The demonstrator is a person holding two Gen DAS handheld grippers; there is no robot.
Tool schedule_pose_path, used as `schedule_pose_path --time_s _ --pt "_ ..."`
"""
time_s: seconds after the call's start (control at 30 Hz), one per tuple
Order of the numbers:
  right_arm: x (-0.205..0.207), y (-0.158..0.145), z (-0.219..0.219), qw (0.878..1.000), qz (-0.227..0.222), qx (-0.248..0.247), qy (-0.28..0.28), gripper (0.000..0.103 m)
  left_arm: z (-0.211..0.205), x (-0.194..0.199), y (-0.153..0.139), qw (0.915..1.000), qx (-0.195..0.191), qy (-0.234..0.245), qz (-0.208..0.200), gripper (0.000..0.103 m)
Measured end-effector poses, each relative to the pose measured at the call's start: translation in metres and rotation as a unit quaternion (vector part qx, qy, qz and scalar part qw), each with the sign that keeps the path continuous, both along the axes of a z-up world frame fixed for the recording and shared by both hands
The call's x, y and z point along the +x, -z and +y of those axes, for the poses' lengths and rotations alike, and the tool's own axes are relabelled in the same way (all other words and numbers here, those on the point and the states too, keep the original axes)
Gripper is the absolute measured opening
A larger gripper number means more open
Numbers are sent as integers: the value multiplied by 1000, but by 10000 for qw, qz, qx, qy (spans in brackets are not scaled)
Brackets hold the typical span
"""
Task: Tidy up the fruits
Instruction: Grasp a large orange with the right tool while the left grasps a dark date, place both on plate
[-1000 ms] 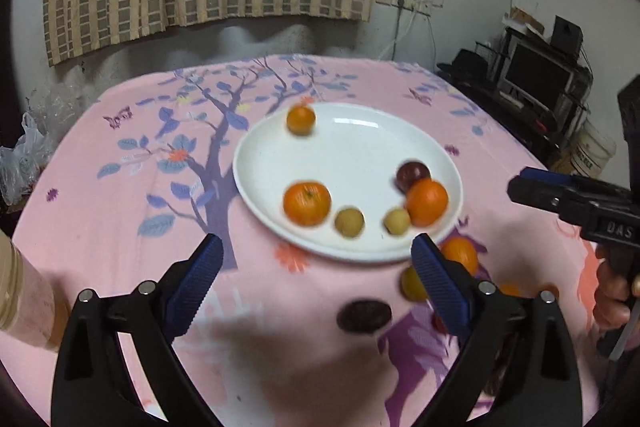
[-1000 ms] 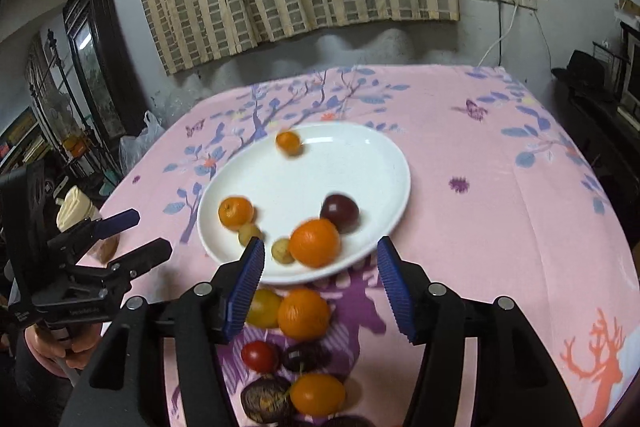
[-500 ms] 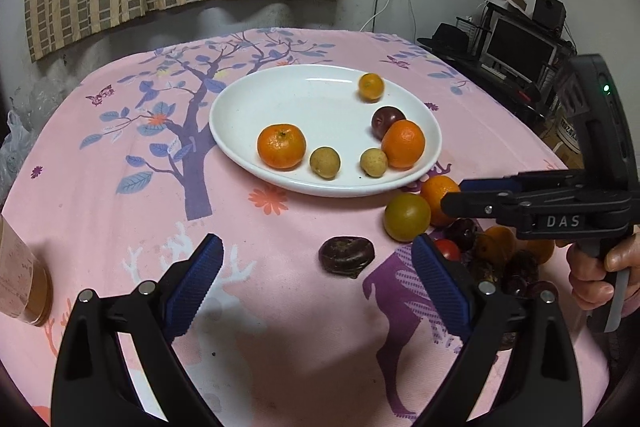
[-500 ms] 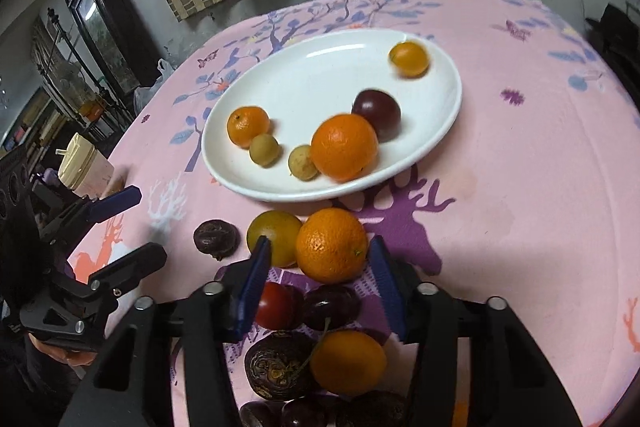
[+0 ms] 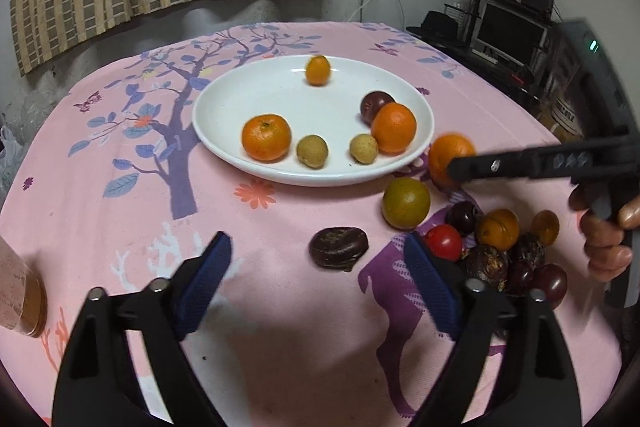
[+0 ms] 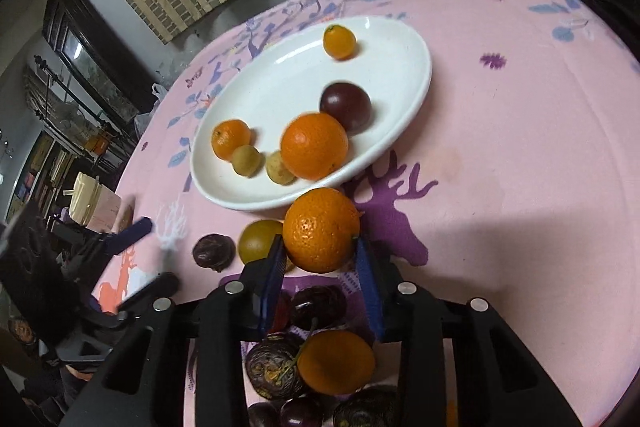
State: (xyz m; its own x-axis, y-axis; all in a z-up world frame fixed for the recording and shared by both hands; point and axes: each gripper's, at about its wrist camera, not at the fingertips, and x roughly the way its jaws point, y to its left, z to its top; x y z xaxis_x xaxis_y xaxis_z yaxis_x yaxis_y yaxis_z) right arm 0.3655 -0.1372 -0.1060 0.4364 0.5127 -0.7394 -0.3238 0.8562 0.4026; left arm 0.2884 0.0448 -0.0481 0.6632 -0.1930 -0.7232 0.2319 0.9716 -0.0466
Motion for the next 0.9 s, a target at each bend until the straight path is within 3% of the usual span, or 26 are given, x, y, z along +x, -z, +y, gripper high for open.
schedule_pose_path --time_s 0.1,0.4,0.5,0.63,0.8,0.9 --pt "-12 -18 -2 9995 -291 102 -23 36 -4 5 9 9998 -11 83 158 62" --pt "-30 -35 2 9980 -595 66 -206 36 -10 14 22 9995 -17 93 306 60" --pt "-32 -36 3 9978 -611 61 -233 36 -13 18 27 9990 1 168 414 45" --pt "-32 -36 3 9978 -614 55 -228 36 -14 17 27 9989 -22 177 423 38" --pt "-34 -36 2 9977 -634 32 -232 36 -15 13 23 9990 -88 240 371 37" --pt "-36 -38 2 9975 -672 15 -235 36 -15 6 1 9995 -144 264 70 37"
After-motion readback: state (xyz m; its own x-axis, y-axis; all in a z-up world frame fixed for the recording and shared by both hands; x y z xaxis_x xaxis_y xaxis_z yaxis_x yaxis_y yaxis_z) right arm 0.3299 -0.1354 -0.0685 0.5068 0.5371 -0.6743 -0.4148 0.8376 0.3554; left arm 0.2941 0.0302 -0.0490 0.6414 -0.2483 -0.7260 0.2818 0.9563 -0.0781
